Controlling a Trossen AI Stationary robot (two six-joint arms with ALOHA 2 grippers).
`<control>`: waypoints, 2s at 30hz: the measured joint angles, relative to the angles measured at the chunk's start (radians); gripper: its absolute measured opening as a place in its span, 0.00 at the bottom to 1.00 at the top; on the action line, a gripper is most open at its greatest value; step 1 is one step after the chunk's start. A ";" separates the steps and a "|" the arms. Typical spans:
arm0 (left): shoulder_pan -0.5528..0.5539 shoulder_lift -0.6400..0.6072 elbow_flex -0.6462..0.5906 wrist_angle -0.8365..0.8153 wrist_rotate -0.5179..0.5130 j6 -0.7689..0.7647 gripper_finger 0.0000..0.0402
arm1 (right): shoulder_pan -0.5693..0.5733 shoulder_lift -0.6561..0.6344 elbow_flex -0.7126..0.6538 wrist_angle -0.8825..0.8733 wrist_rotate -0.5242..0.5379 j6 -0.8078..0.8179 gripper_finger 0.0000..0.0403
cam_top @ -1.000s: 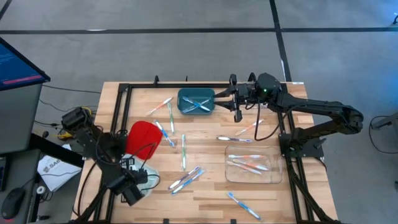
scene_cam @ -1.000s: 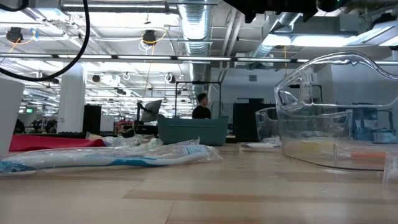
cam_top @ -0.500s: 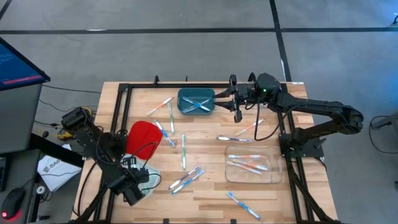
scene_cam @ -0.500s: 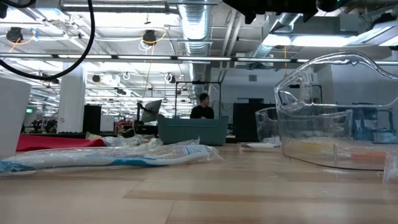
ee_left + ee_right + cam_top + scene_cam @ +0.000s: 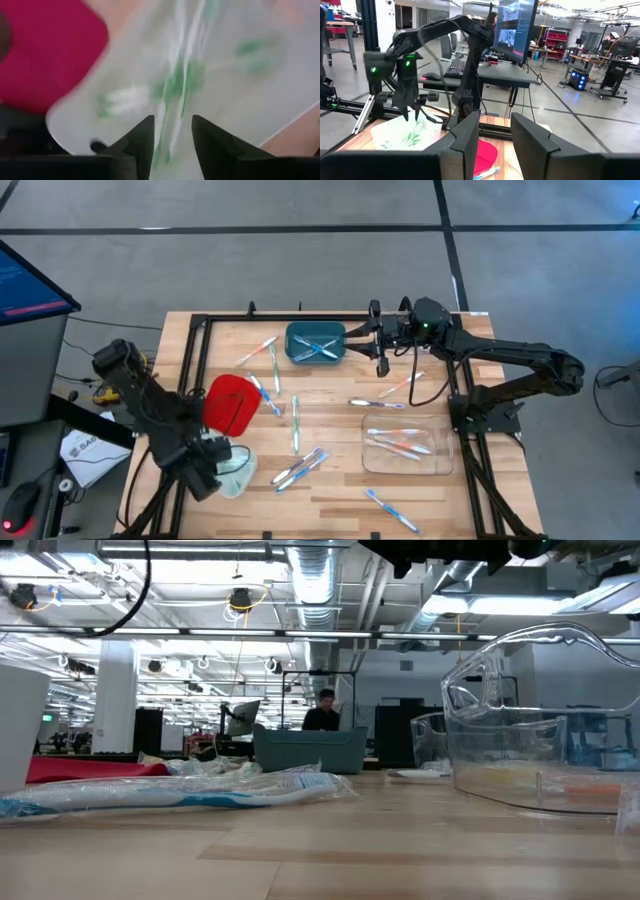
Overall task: Pick & Place Toothbrushes
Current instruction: Adjust the white bin on the table
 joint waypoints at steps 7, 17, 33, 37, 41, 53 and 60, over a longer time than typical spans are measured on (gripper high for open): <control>0.059 -0.106 0.000 0.033 -0.285 0.060 0.18 | 0.000 0.000 0.000 0.001 0.000 0.000 0.27; 0.333 -0.008 0.000 0.169 -0.277 0.401 0.00 | 0.000 0.000 0.000 0.001 0.000 0.000 0.27; 0.480 0.095 0.000 0.275 0.017 0.670 0.00 | 0.000 0.000 0.000 -0.008 -0.001 0.000 0.27; 0.485 0.095 0.000 0.279 0.084 0.695 0.00 | 0.000 0.000 0.000 -0.008 -0.001 0.000 0.27; 0.483 0.095 0.000 0.278 0.126 0.694 0.00 | 0.000 0.000 0.000 -0.011 -0.001 0.000 0.27; 0.473 0.095 0.000 0.249 0.299 0.720 0.00 | 0.000 0.000 0.000 -0.023 -0.001 0.000 0.27; 0.456 0.067 0.000 0.246 0.172 0.727 0.00 | 0.000 0.000 0.000 -0.023 -0.001 0.000 0.27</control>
